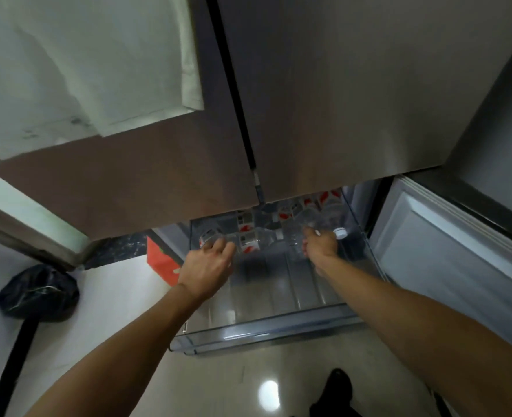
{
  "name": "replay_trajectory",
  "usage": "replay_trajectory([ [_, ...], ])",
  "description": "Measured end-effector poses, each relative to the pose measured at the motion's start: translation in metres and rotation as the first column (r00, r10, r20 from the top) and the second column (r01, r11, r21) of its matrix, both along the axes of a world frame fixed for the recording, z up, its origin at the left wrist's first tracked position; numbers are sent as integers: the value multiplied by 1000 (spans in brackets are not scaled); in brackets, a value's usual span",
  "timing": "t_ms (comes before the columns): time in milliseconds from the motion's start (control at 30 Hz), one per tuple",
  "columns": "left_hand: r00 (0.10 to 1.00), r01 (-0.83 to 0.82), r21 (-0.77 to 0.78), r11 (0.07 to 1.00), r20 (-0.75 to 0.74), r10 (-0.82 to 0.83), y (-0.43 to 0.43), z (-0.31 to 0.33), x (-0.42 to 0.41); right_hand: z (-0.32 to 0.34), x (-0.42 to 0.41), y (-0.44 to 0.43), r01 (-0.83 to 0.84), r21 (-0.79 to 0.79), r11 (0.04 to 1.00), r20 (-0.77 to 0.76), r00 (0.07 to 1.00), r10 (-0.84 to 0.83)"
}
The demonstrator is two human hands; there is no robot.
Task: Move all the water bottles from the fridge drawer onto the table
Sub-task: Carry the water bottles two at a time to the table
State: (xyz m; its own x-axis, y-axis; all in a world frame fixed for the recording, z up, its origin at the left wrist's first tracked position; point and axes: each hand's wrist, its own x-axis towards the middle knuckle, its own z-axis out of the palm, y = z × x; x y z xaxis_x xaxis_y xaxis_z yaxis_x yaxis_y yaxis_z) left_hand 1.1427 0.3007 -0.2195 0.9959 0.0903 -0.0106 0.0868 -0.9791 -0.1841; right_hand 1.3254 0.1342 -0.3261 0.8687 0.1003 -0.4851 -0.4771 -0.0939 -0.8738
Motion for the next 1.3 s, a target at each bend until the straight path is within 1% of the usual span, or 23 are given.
replay_trajectory([
  [100, 994, -45, -26, 999, 95, 47, 4, 16, -8, 15, -20, -17, 35, -14, 999, 27, 999, -34],
  [200, 983, -74, -29, 997, 168, 78, 10, 30, -15, 37, -34, -40, 12, -97, 995, 109, 994, -1],
  [233, 980, -78, -37, 996, 178, 83, 11, 35, -18, 46, -37, -48, -5, -141, 990, 149, 988, 26],
  [300, 982, -85, -46, 995, 168, 91, 8, 44, -23, 68, -39, -64, -30, -284, 958, 246, 964, 103],
  [367, 983, -77, -50, 996, 166, 84, -2, 48, -29, 94, -40, -78, -40, -428, 903, 338, 919, 201],
  [433, 980, -68, -67, 995, 182, 79, -14, 49, -38, 119, -41, -87, -41, -529, 848, 418, 856, 303],
  [533, 974, -95, -98, 991, 196, 113, -28, 56, -52, 148, -49, -90, -62, -605, 794, 507, 739, 444],
  [633, 943, -161, -116, 980, 275, 187, -30, 74, -71, 172, -64, -87, -79, -630, 772, 582, 609, 538],
  [733, 879, -226, -135, 965, 399, 262, -31, 104, -95, 204, -76, -80, -63, -647, 760, 670, 429, 606],
  [800, 825, -267, -118, 956, 485, 290, -34, 125, -114, 227, -83, -74, -38, -665, 746, 704, 301, 643],
  [933, 728, -410, -123, 904, 553, 406, -53, 152, -168, 267, -108, -63, 5, -670, 743, 741, 64, 668],
  [1000, 676, -483, -120, 867, 579, 456, -68, 154, -202, 275, -130, -59, -15, -663, 749, 749, -20, 662],
  [1067, 629, -558, -153, 816, 564, 536, -84, 149, -242, 274, -157, -52, -61, -647, 760, 762, -80, 643],
  [1133, 583, -637, -198, 745, 508, 634, -98, 137, -287, 266, -192, -42, -114, -656, 746, 754, -148, 640],
  [1200, 545, -705, -209, 677, 450, 707, -112, 125, -334, 254, -233, -32, -158, -700, 696, 712, -230, 664],
  [1300, 504, -778, -182, 601, 392, 770, -132, 108, -411, 230, -303, -21, -233, -774, 589, 630, -382, 676],
])
